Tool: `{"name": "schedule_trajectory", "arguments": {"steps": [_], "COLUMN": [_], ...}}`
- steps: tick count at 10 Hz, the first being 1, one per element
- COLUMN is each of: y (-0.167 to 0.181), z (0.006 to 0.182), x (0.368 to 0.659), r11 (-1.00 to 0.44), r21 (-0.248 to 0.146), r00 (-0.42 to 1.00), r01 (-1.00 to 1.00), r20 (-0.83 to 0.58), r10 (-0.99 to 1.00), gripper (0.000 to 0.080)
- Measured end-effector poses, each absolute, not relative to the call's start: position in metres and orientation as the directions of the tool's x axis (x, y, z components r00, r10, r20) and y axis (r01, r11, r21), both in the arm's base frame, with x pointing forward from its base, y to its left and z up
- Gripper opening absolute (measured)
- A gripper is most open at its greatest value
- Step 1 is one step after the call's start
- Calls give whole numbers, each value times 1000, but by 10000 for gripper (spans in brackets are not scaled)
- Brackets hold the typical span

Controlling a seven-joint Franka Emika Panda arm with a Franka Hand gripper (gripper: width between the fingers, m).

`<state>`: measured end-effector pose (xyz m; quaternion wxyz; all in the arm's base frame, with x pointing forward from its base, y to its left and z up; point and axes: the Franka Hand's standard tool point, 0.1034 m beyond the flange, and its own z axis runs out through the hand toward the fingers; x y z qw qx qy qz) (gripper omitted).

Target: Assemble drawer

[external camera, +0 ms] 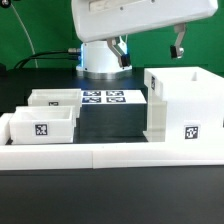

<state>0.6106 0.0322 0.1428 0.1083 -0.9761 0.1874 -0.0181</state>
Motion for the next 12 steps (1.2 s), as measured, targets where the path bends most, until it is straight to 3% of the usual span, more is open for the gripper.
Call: {"name": "schedule_trajectory", "arguments": {"steps": [2,3,4,6,9,12], "y": [32,28,17,-12,-52,-46], "z": [142,142,139,132,113,114], "x": [610,609,603,588,568,569], "r11": [-955,-975,-991,-997,-999,-999], "r21": [-216,-194,-132,-78,-50,-53], "r00": [976,992,999,998,995,996], "r01": [-204,-108,-2,1,-7,-4], "r20": [30,47,52,69,95,92], "r10": [-215,-119,-9,-4,-12,-9], "gripper": [649,649,649,649,649,649]}}
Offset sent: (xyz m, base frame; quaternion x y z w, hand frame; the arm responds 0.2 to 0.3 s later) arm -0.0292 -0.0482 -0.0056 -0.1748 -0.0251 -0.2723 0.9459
